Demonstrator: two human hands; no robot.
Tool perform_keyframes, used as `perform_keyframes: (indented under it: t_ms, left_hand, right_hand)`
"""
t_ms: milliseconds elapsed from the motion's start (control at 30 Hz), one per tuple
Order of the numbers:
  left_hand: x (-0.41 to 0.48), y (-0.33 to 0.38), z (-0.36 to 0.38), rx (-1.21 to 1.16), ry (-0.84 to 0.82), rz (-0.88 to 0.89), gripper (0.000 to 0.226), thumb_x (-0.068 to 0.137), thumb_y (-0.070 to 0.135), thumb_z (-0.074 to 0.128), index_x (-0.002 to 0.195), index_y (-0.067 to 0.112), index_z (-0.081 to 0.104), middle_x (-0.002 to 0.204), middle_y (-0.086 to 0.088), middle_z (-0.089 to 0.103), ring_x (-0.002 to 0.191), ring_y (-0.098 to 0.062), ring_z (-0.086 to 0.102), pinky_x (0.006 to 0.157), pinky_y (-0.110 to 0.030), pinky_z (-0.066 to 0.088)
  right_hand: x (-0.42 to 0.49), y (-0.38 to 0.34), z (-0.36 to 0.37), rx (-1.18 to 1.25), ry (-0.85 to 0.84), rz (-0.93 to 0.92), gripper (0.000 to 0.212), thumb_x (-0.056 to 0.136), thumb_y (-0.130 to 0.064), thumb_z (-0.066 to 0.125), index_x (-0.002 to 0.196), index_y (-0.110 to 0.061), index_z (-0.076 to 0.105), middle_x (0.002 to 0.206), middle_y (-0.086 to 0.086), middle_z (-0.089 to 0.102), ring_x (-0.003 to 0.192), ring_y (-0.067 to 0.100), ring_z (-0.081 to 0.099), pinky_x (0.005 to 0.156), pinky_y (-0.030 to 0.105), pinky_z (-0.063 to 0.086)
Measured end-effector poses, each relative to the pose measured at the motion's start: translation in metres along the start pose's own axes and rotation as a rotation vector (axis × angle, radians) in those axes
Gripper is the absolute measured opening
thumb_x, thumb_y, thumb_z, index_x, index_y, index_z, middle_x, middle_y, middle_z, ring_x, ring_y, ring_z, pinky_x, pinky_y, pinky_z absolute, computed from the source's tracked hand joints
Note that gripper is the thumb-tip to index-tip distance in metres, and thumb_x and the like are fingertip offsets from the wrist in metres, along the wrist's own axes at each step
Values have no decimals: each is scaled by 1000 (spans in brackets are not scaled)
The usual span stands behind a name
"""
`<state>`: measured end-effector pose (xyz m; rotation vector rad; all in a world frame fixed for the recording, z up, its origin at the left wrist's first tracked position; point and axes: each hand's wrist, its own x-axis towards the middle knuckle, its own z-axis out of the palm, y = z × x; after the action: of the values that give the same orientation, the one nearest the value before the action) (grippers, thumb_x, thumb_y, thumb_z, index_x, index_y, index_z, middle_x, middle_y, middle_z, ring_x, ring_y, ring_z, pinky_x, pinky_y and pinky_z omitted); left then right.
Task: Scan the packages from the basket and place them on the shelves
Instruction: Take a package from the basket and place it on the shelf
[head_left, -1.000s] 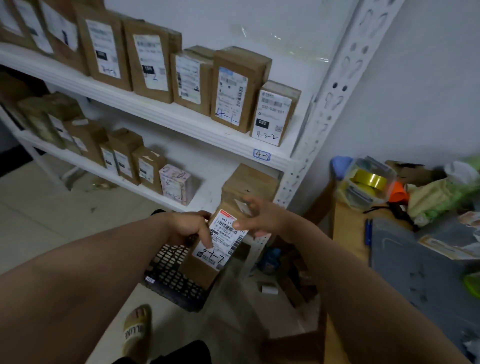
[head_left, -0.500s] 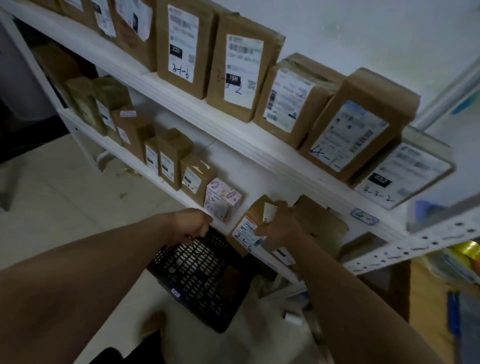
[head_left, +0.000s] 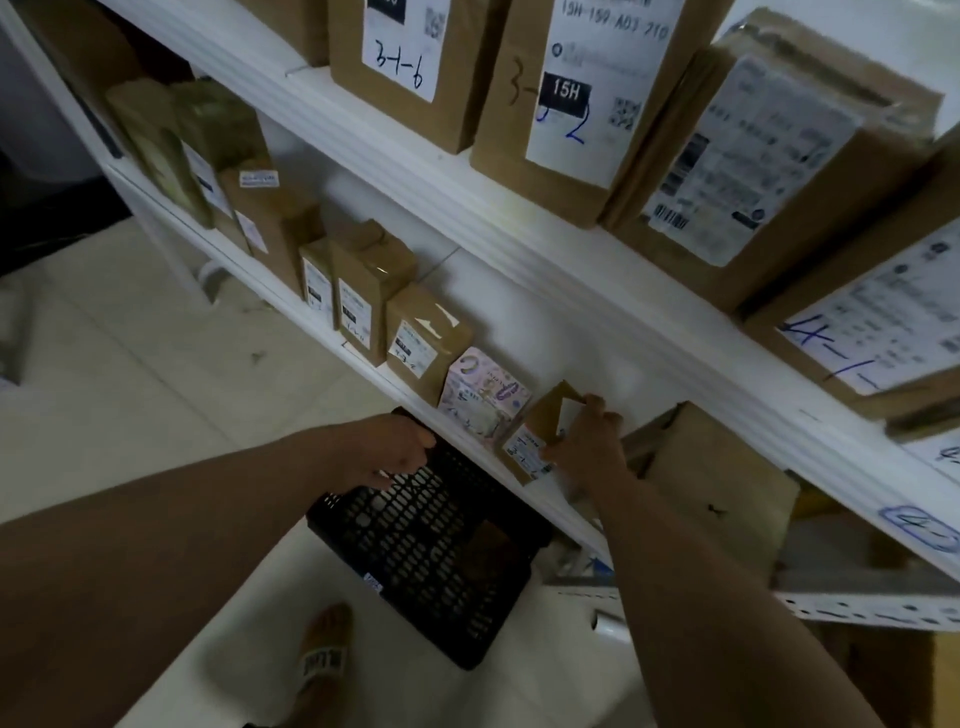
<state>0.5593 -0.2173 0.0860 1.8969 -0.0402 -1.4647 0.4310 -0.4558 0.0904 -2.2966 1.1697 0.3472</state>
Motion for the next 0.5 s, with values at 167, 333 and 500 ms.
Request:
perform_keyframes:
  t_ms: [167,333,500]
  left_hand:
    - [12,-10,-4,7,10,-48,24,100,9,52,120,22,56,113,-6,58,109,-17,52,78,-29,49]
    - [11,-18,-5,19,34,-63,31,96,3,55,122,21,61,127,-8,62,108,-16,55,74,-26,51]
    - [8,-25,-5,27,49,-61,35,95,1,55,122,23,62,134,-7,60,122,-19,54,92,-32,49]
  right_hand:
    - [13,1,7,47,-14,31,94,77,-15,83,149,-14,23,142,19,28,121,40,50,103,44,49]
    - [20,2,14,69,-5,50,94,77,-12,82,149,-16,22,140,18,29,119,40,51,101,46,51]
    - [24,-1,14,124,-32,64,99,80,-8,81,154,-18,17,147,19,22,124,40,48,103,43,47]
